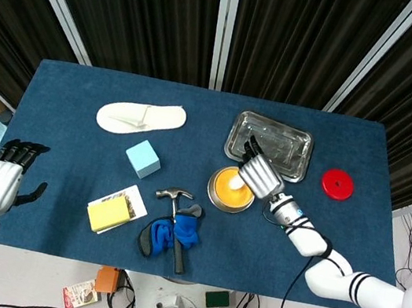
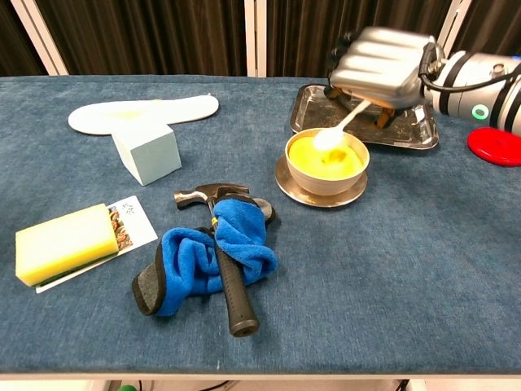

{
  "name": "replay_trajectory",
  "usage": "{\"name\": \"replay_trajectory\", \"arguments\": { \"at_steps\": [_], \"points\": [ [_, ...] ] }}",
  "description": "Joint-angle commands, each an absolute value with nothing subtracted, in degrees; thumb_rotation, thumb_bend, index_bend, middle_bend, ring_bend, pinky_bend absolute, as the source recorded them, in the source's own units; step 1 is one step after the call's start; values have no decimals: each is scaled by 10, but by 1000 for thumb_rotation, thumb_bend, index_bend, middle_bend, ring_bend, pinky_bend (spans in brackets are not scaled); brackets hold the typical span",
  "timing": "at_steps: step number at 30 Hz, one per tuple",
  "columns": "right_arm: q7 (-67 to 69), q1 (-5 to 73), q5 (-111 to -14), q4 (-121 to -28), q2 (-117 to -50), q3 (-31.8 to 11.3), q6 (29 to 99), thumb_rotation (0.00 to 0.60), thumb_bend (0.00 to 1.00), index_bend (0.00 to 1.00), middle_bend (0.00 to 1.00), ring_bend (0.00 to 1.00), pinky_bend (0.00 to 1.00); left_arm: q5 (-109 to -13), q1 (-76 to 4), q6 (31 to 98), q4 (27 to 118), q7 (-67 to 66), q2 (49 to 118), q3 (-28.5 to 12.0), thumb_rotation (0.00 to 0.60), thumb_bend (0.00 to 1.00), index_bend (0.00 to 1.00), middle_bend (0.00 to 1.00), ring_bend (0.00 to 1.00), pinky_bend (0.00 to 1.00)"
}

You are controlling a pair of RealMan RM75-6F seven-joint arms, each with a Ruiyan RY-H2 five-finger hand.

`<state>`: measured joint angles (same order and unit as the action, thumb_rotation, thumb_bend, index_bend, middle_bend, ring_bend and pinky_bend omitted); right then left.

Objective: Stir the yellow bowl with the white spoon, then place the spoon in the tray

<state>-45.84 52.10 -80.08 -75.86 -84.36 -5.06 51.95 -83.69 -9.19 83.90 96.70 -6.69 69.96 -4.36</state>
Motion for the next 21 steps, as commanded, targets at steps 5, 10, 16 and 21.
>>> {"name": "replay_trajectory", "arguments": {
  "at_steps": [5,10,16,21],
  "points": [
    [-619,571,-823,-786,-802,-36,462,600,484,653,410,171,148,-835,-92,838,966,-66,703,-44,600,261,215,211,151,118],
    [-667,579,-816,-774,-819,-25,440,600,487,665,409,171,148,-832,-91,836,958,-59,707,-43,600,261,215,211,150,119],
    [-697,583,-814,-754,-837,-23,443,600,488,673,409,171,148,-832,-88,836,950,-52,710,-42,600,261,215,211,150,118],
    [-716,587,-810,-750,-846,-23,445,600,489,674,409,171,148,-832,-87,837,944,-46,714,-41,600,261,215,211,150,118]
  ]
}}
